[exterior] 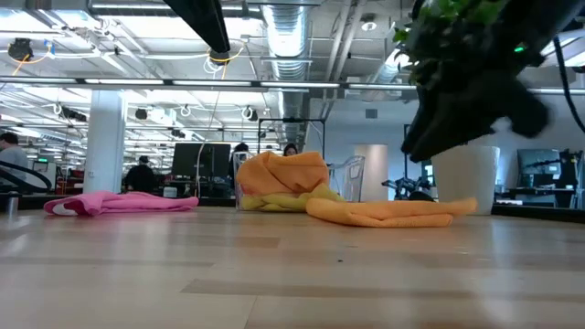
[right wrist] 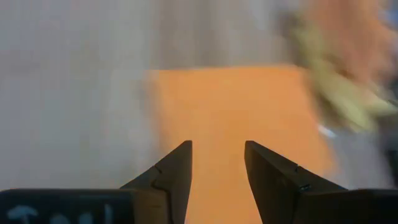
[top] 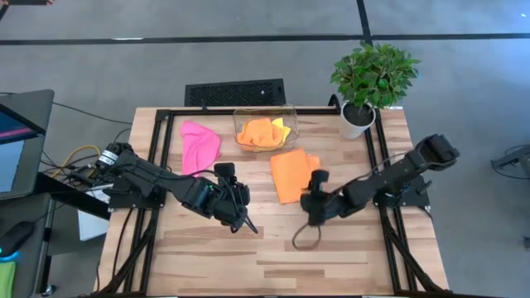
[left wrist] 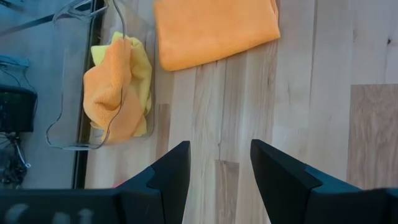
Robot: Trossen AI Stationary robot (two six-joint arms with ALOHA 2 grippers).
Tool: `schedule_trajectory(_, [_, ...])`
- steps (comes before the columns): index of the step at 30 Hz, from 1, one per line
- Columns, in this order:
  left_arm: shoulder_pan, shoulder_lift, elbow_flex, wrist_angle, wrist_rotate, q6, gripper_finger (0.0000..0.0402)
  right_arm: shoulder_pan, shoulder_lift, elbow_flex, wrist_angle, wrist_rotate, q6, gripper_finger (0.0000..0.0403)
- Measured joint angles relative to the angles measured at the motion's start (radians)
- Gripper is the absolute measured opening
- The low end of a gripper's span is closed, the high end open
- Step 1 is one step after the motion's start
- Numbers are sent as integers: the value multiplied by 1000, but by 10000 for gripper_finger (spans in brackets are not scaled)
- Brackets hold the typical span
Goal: Fold microfiber towels
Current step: Put the folded orange towel into the transparent bin
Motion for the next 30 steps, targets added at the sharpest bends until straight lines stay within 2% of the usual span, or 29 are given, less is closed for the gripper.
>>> schedule_trajectory(2, [0,0,0,-1,0,0,162,23,10,0,39,-82,-73,171])
schedule_trajectory(4, [0,0,0,0,0,0,162,38,44,1,88,-114,-133,171])
schedule_trajectory(10, [0,0,0,2,0,-17,162,15,161,-2,118,-102,-262,171])
schedule_trajectory(15, [0,4,0,4,2,-37,162,-28,202,-1,134,-34,-268,171])
schedule_trajectory(22, [0,4,0,3,2,-41,162,-69,202,0,138,-162,-270,171])
schedule_trajectory(30, [0,4,0,-1,2,-41,162,-80,262,4,152,-133,-273,171])
